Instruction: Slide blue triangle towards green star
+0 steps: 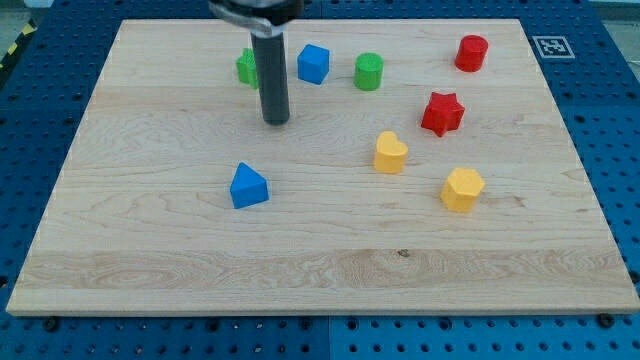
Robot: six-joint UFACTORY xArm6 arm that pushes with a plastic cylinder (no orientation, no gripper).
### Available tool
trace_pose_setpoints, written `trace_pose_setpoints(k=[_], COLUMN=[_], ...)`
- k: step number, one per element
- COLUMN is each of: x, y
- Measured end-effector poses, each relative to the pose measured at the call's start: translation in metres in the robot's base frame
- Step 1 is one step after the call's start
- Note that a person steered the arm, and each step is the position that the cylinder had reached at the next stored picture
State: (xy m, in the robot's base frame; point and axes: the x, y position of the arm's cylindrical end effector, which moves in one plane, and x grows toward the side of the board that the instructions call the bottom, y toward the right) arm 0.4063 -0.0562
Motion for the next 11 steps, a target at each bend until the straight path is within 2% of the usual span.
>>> trace_pose_setpoints(k=[2, 4, 8, 11], x=[0.094, 0.127, 0.12, 0.086], y=[0.01, 0.0, -0.026, -0.032])
